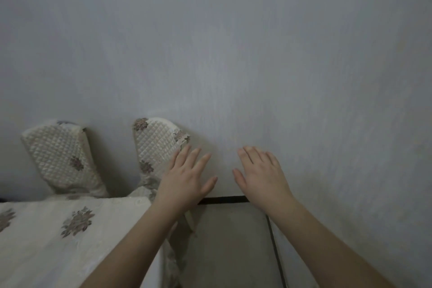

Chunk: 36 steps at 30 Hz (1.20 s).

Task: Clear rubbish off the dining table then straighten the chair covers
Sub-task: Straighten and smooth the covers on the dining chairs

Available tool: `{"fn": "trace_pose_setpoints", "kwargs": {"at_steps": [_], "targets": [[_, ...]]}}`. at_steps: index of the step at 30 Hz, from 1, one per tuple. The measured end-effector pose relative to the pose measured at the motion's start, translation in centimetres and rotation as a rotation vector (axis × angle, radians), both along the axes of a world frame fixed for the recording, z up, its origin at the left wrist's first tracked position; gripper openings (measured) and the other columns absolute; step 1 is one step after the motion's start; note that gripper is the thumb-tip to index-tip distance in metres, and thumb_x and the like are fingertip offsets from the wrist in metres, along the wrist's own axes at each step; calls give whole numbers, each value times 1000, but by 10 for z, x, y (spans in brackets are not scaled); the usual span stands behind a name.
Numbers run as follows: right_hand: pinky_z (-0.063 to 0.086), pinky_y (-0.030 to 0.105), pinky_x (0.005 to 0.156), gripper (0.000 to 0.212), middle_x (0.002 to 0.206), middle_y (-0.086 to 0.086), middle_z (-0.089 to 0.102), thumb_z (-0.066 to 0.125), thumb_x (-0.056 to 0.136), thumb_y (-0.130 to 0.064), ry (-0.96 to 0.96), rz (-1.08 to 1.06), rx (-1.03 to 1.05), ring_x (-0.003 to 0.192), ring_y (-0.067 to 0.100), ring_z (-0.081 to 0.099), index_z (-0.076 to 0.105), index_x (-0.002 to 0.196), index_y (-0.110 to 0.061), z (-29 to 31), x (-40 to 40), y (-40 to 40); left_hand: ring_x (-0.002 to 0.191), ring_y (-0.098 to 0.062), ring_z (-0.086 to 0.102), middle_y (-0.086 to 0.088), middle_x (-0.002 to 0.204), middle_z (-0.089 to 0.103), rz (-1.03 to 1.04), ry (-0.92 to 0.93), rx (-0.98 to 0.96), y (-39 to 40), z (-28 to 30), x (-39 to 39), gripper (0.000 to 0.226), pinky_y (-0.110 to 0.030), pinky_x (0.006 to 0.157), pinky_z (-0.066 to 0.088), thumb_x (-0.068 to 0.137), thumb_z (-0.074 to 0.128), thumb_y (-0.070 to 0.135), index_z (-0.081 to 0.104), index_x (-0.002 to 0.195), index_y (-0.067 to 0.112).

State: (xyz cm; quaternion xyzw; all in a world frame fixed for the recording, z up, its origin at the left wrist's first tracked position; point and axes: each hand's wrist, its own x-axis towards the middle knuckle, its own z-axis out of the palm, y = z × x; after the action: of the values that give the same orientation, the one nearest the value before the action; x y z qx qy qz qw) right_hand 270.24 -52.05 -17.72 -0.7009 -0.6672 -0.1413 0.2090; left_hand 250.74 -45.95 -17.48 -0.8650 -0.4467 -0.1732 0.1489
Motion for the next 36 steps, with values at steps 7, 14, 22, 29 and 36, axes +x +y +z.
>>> {"fn": "trace_pose_setpoints", "kwargs": {"at_steps": [7, 14, 22, 29, 36], "targets": [[44, 46, 100, 60, 128, 9, 60, 33, 90, -47, 22, 124, -33, 119, 26, 56, 56, 129, -7, -23, -11, 92, 147, -25, 15, -6, 155, 32, 88, 38, -25, 74, -21, -16, 69, -45, 119, 9, 91, 28, 65, 38, 146, 23], [43, 52, 100, 59, 127, 12, 60, 35, 88, -48, -5, 165, -102, 119, 30, 56, 57, 128, -11, -45, -32, 206, 147, -25, 18, -6, 155, 32, 159, 32, -22, 173, -45, -38, 70, -45, 119, 9, 92, 27, 63, 33, 148, 21], [31, 49, 107, 60, 130, 12, 58, 33, 88, -48, -51, 203, -171, 124, 31, 50, 57, 130, -11, -57, -48, 315, 147, -26, 17, -7, 155, 31, 234, -37, -73, 282, -71, -71, 68, -46, 118, 16, 92, 36, 59, 32, 148, 21], [35, 50, 106, 57, 130, 10, 57, 35, 87, -44, -47, 290, -221, 126, 30, 49, 56, 130, -14, -69, -53, 400, 139, -26, 36, -4, 149, 42, 292, -33, -124, 357, -89, -70, 68, -46, 112, 30, 90, 38, 61, 37, 145, 23], [33, 50, 107, 59, 133, 12, 55, 29, 89, -47, -48, 370, -293, 127, 32, 47, 53, 133, -16, -83, -36, 497, 138, -26, 36, -4, 148, 43, 354, 44, -149, 442, -100, -55, 67, -47, 112, 30, 90, 37, 61, 37, 145, 23]]}}
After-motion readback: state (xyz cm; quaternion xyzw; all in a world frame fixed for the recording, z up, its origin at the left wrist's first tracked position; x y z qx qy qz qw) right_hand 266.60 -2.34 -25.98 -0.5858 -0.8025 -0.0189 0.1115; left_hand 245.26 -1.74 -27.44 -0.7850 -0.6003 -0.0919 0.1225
